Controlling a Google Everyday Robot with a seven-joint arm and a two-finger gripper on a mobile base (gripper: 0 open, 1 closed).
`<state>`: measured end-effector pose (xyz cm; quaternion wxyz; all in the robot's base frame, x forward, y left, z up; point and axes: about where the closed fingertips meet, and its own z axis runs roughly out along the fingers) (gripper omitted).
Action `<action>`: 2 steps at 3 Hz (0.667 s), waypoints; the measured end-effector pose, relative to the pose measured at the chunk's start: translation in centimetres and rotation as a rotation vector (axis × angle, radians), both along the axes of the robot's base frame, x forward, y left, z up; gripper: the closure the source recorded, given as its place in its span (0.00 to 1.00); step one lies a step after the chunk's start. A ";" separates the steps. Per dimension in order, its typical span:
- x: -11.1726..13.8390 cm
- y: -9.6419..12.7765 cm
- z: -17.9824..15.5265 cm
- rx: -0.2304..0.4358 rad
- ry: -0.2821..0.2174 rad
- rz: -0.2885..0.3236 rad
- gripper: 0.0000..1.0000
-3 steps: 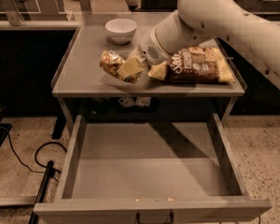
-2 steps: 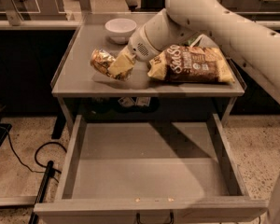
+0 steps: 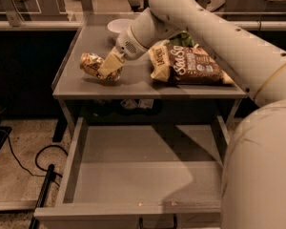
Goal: Pick orange can from top drawer and place on counter
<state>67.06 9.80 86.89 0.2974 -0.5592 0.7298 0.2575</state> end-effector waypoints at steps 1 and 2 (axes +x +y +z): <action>0.6 1.7 -1.1 -0.024 0.021 0.045 1.00; 0.7 2.6 -1.9 -0.025 0.034 0.064 1.00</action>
Offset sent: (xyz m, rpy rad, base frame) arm 0.0090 0.0352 -0.0303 -0.0237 0.0475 0.0865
